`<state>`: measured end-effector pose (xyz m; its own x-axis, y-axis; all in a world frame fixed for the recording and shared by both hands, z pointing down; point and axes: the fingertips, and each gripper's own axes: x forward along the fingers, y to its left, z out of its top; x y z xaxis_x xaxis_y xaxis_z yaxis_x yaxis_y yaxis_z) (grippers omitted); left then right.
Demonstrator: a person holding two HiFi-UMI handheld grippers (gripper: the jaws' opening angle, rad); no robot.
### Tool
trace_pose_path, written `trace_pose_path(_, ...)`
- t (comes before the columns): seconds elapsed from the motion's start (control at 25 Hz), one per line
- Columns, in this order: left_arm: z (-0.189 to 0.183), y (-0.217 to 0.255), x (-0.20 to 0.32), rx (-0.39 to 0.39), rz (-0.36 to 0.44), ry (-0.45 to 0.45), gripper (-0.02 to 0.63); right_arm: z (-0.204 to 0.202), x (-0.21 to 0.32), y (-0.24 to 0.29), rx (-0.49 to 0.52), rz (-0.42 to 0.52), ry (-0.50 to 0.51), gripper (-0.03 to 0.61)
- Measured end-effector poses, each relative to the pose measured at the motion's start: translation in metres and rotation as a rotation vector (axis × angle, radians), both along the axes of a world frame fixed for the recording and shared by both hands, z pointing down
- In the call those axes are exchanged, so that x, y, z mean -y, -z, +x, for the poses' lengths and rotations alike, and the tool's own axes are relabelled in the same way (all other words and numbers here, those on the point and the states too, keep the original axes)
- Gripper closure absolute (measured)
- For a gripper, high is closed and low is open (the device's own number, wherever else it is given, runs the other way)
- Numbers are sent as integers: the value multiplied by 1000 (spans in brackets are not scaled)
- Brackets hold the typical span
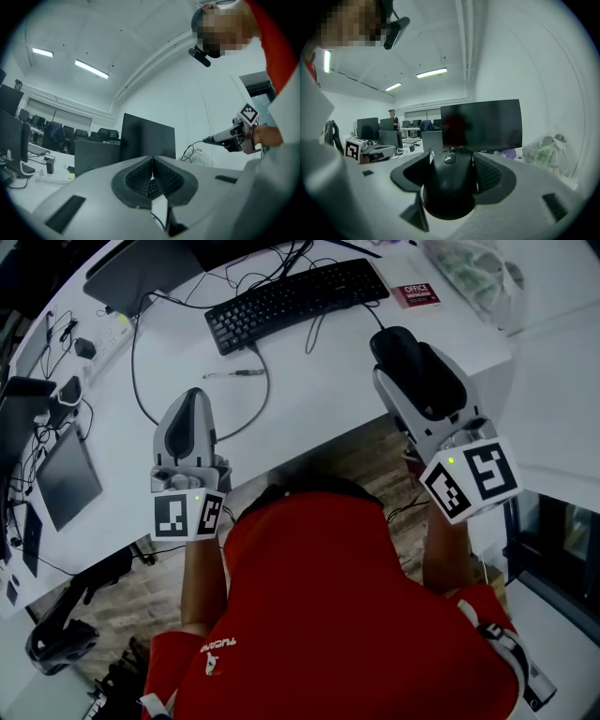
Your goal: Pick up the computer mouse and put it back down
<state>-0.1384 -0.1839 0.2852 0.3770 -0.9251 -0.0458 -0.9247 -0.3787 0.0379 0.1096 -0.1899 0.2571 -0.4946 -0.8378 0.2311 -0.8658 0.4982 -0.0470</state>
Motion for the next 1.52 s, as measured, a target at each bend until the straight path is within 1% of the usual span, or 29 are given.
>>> trace_pose_path(0.2,-1,-5,-1,18,-16,26,603,7,19,-49,-17,-64,-3,287)
trace_pose_path(0.52,-5,-9,-3,34,-33,65,603,18,49,-130,-110,-148,-11,285)
trace_pose_path(0.72,-6,-13,-5,41,-47,88,603,24,59,-182,-164,-211,-8,285)
trace_pose_path(1.0,0,-23,-7,50,-74,96,603,29,66,-252,-192,-321,2,285)
trace_pose_path(1.32,6,-30,-7,61,-95,105,603,31,72,-291,-235,-429,11,284)
trace_pose_path(1.52,7,-33,-7,61,-102,110,603,29,73,-298,-245,-459,18,282)
